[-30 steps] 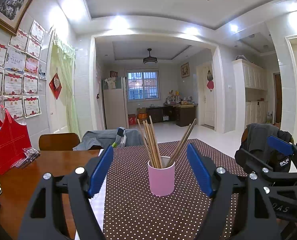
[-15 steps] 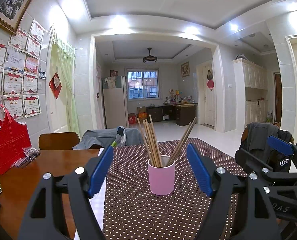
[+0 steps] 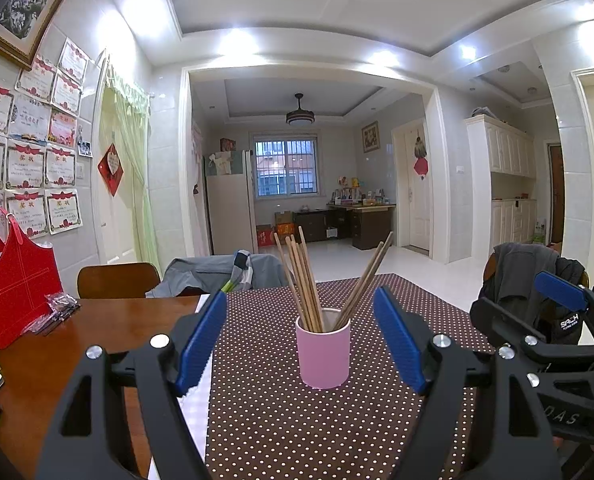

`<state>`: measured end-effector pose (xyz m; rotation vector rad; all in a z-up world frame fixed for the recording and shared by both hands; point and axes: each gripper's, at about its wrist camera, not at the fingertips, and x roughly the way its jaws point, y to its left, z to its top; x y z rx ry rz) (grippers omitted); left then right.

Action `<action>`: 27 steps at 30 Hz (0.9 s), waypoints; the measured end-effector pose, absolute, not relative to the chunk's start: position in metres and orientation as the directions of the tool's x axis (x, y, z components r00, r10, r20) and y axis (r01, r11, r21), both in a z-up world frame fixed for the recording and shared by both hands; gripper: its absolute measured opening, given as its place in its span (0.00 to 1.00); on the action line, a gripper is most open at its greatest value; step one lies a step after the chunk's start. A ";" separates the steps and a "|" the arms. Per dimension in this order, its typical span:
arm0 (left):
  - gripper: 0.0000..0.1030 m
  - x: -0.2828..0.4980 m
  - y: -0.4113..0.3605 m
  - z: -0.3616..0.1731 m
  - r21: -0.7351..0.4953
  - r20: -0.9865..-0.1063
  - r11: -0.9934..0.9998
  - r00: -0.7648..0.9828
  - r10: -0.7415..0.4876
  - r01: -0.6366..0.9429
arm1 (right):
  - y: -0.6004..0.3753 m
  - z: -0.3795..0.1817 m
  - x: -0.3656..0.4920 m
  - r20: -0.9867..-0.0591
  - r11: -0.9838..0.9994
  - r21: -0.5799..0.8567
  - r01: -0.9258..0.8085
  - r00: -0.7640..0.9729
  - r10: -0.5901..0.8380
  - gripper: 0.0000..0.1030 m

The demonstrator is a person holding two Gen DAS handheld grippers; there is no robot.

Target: Organize utensils

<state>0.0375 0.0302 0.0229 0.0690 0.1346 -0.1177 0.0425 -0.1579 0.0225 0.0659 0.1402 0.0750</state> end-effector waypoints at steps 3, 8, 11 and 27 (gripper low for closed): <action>0.72 0.038 0.030 0.021 0.062 -0.139 0.991 0.984 -0.112 0.121 | -0.158 0.022 0.042 -0.140 0.995 0.072 -0.069 0.987 0.079 0.92; 0.72 0.037 0.031 0.022 0.061 -0.140 0.991 0.984 -0.113 0.123 | -0.158 0.022 0.043 -0.141 0.995 0.071 -0.068 0.987 0.078 0.92; 0.72 0.037 0.031 0.022 0.062 -0.140 0.991 0.984 -0.112 0.121 | -0.158 0.022 0.043 -0.142 0.995 0.072 -0.068 0.987 0.078 0.92; 0.72 0.044 0.039 0.012 0.057 -0.173 0.990 0.978 -0.114 0.126 | -0.156 0.020 0.050 -0.164 0.995 0.070 -0.069 0.983 0.080 0.92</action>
